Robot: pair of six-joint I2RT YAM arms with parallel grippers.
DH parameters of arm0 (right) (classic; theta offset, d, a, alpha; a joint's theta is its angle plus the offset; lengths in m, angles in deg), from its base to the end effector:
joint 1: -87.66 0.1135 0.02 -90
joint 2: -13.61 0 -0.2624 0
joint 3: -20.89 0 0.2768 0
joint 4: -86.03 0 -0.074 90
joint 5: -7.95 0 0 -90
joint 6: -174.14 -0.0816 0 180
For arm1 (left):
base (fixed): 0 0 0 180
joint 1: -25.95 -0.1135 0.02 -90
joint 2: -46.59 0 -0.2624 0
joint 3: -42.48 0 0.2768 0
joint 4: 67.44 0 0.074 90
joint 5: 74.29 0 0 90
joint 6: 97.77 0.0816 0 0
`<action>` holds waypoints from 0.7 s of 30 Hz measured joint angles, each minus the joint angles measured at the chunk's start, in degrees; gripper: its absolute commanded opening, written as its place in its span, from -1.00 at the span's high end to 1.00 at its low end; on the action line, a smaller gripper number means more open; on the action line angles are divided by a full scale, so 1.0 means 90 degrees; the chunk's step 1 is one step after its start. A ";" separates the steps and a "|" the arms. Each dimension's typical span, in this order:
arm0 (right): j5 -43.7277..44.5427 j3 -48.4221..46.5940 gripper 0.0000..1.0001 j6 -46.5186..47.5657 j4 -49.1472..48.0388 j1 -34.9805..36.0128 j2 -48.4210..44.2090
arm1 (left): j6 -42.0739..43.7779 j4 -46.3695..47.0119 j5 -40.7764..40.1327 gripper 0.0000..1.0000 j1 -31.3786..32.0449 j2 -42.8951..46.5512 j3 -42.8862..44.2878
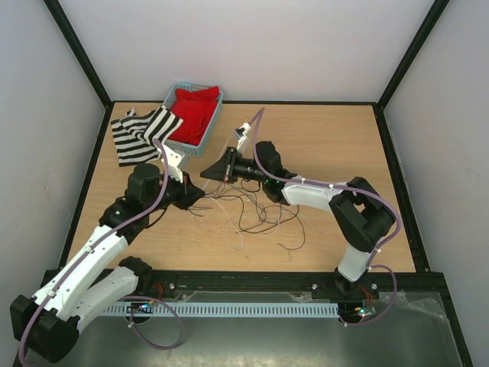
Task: Zip-tie the wires
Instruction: Tie the cable at the center of the board.
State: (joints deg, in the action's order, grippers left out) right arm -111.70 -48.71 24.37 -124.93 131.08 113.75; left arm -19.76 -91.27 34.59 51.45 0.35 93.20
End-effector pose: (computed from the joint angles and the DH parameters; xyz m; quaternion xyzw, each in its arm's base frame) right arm 0.2987 0.3383 0.2322 -0.0829 0.7000 0.6496 0.2849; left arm 0.2207 -0.1345 0.2745 0.1888 0.7881 -0.3100 0.4971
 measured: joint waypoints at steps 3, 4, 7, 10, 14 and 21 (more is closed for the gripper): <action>-0.0058 -0.0002 1.00 -0.0017 -0.0078 -0.0007 0.0000 | -0.0005 0.0053 -0.0002 1.00 0.0000 0.0046 -0.0100; -0.0070 -0.0002 1.00 -0.0015 -0.0075 -0.0012 0.0000 | -0.0005 0.0066 -0.0002 1.00 0.0000 0.0063 -0.0136; -0.0165 -0.0109 1.00 0.0090 0.0124 -0.0044 0.0000 | -0.0017 0.0189 -0.0002 1.00 0.0002 0.0114 -0.0250; -0.0296 -0.0440 1.00 0.0345 0.0624 -0.0087 0.0000 | -0.0073 0.0396 -0.0034 1.00 0.0036 0.0163 -0.0350; -0.0457 -0.0894 1.00 0.0663 0.1183 -0.0136 0.0000 | -0.0189 0.0731 -0.0192 1.00 0.0131 0.0226 -0.0522; -0.0714 -0.1076 1.00 0.0809 0.1642 -0.0204 0.0000 | -0.0301 0.0979 -0.0495 1.00 0.0410 0.0153 -0.0680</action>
State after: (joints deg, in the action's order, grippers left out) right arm -118.13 -58.39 31.65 -110.16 129.24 113.75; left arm -22.47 -82.46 30.13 55.14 1.73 87.08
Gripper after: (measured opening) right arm 0.014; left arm 0.048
